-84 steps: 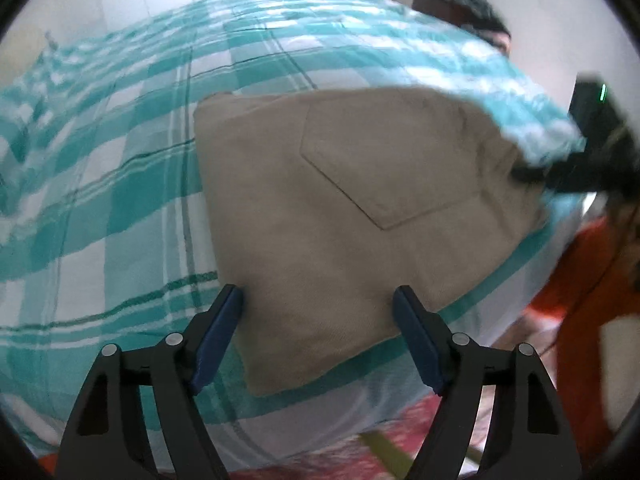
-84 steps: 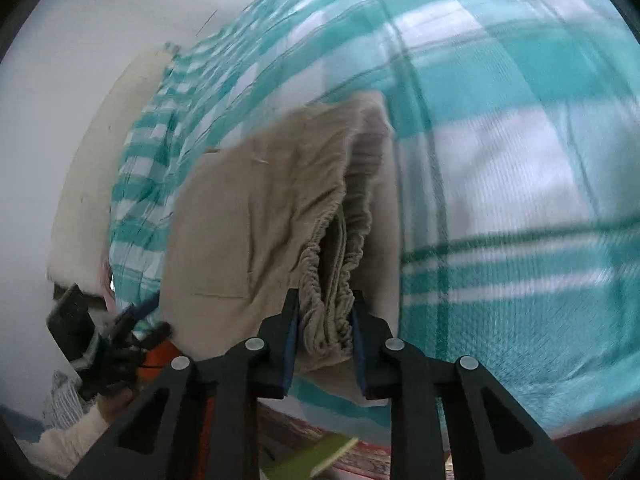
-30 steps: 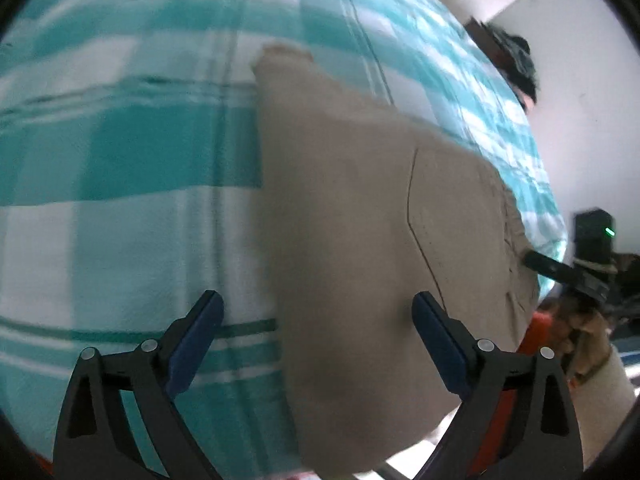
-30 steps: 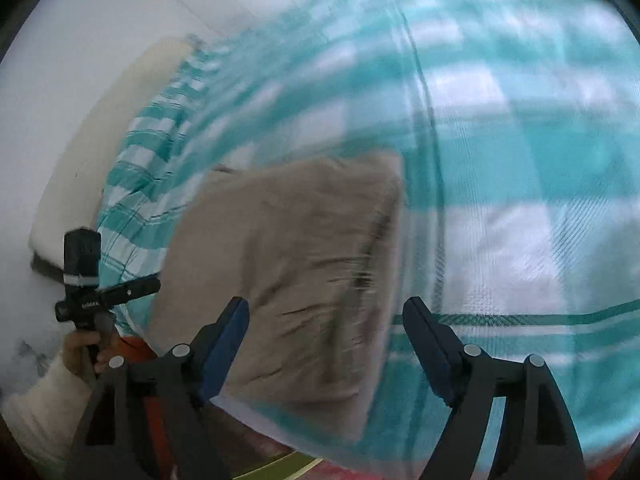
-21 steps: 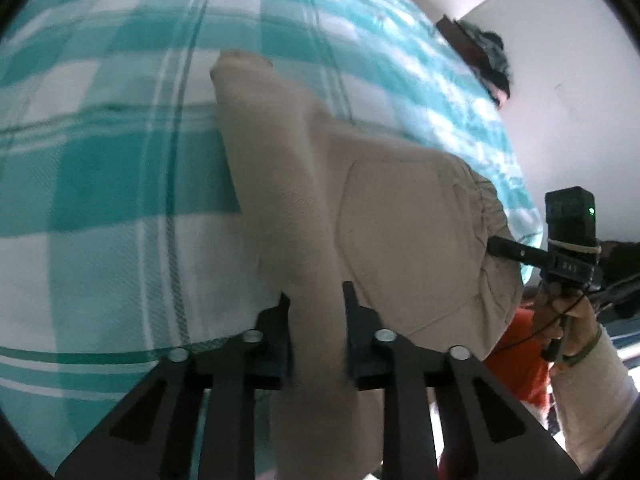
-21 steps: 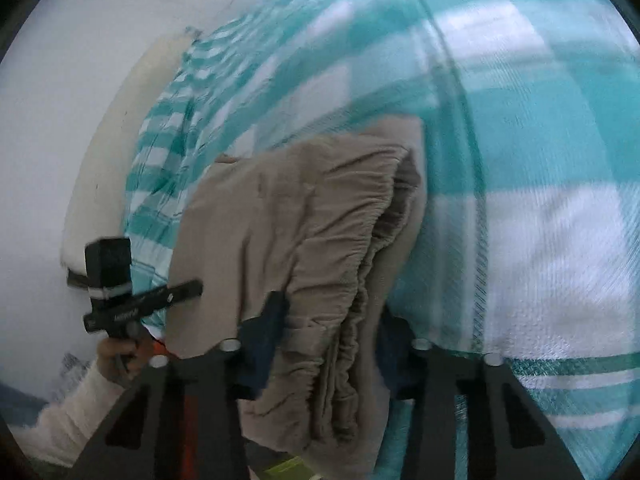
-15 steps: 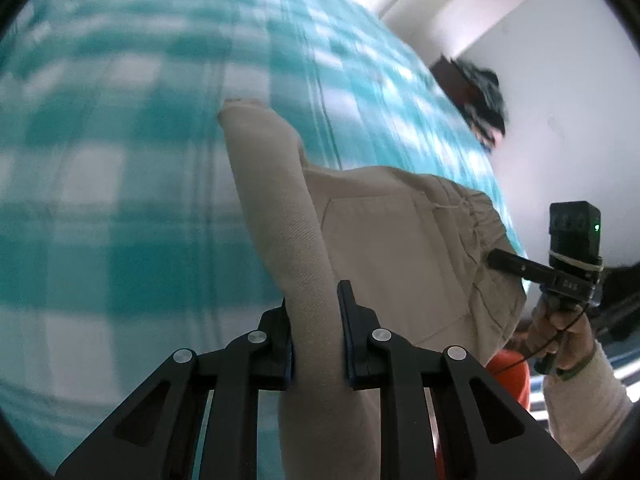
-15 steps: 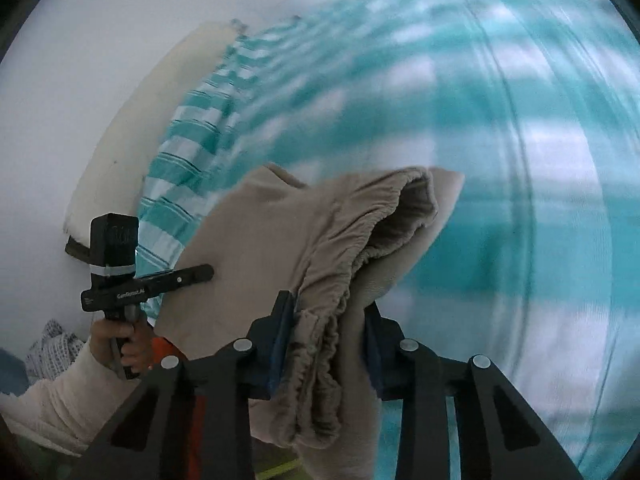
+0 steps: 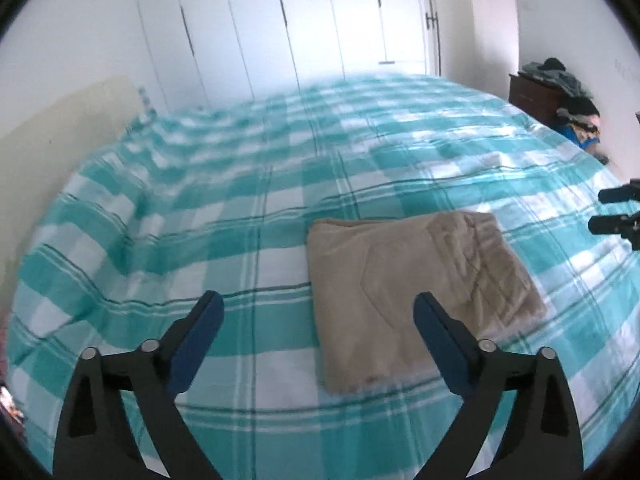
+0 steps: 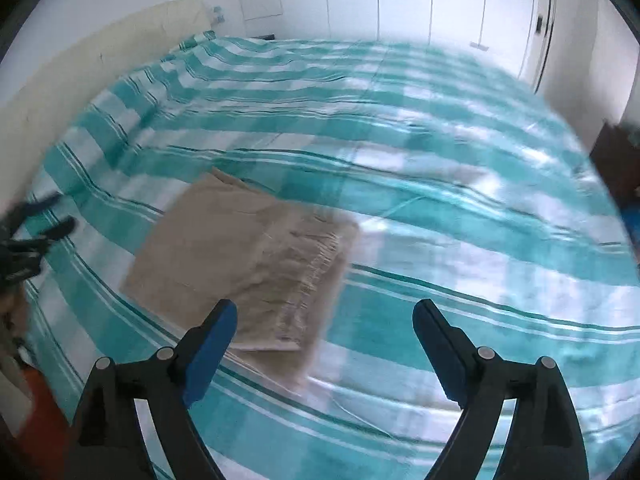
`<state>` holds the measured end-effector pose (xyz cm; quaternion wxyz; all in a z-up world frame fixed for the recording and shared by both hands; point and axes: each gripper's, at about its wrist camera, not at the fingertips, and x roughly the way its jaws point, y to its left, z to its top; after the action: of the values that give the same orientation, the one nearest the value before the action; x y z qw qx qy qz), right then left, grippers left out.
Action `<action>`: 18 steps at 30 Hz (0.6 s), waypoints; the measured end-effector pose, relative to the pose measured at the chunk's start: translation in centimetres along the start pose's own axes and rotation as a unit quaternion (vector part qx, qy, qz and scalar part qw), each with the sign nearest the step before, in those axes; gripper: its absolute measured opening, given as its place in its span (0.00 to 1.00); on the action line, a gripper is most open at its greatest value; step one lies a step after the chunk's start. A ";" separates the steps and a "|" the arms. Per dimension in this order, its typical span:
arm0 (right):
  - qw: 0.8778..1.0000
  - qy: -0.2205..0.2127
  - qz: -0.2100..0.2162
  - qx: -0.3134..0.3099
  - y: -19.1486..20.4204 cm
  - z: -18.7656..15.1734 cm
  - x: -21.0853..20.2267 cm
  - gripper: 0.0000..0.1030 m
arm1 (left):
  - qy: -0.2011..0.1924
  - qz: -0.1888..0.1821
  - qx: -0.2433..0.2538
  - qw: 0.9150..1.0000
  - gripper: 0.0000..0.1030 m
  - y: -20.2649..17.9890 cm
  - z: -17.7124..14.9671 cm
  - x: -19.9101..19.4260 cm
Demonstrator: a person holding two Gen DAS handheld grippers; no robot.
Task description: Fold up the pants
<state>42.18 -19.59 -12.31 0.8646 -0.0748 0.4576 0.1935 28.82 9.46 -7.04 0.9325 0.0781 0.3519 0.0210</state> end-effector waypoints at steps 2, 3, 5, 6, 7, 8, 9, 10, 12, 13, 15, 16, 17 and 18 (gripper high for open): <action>1.000 -0.001 -0.014 0.003 0.1 -1.9 -1.9 0.87 | -0.006 0.013 -0.003 1.000 0.96 -1.0 -1.1 -2.5; 1.000 -0.002 -0.018 0.005 0.4 -2.9 -2.7 0.87 | -0.006 0.017 -0.011 1.000 0.97 -1.2 -1.0 -3.3; 1.000 -0.003 -0.017 0.010 1.0 -4.8 -4.5 0.87 | 0.019 0.036 -0.043 0.998 0.99 -1.8 -2.2 -5.4; 1.000 -0.008 -0.013 0.011 1.5 -6.0 -5.6 0.87 | 0.022 0.040 -0.049 0.998 0.99 -2.0 -2.4 -5.8; 1.000 -0.016 -0.013 0.012 2.3 -7.1 -6.7 0.89 | 0.024 0.045 -0.057 0.997 0.99 -2.2 -2.9 -6.7; 1.000 -0.023 -0.015 0.013 2.9 -7.8 -7.7 0.93 | 0.029 0.050 -0.067 0.996 0.99 -2.3 -3.6 -7.8; 0.999 -0.032 -0.017 0.014 3.8 -8.9 -8.9 0.95 | 0.033 0.052 -0.078 0.995 0.99 -2.2 -4.3 -8.7; 0.999 -0.038 -0.020 0.016 4.8 -9.9 -9.9 0.97 | 0.034 0.050 -0.084 0.995 0.99 -2.3 -4.7 -9.4; 0.999 -0.042 -0.016 0.022 6.5 -11.6 -11.5 0.99 | 0.038 0.044 -0.092 0.994 0.99 -2.4 -5.6 -10.9; 0.999 -0.042 -0.012 0.026 7.4 -12.4 -12.3 1.00 | 0.042 0.042 -0.089 0.994 0.99 -2.6 -6.0 -11.7; 0.999 -0.039 -0.004 0.034 8.8 -13.7 -13.7 1.00 | 0.058 0.039 -0.075 0.995 0.99 -3.2 -6.6 -13.0; 0.999 -0.039 -0.002 0.035 9.3 -14.2 -14.3 1.00 | 0.061 0.041 -0.069 0.995 0.99 -3.4 -6.8 -13.5; 0.999 -0.040 -0.001 0.036 9.9 -14.8 -15.2 1.00 | 0.059 0.050 -0.067 0.995 0.99 -3.6 -6.9 -14.2; 0.998 -0.040 -0.003 0.039 10.3 -15.2 -15.9 1.00 | 0.054 0.060 -0.065 0.995 0.99 -3.7 -7.0 -14.9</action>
<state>18.40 -19.04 -7.40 0.8849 -0.0347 0.4299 0.1760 12.97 5.28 -3.12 0.9124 0.0372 0.3941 0.1040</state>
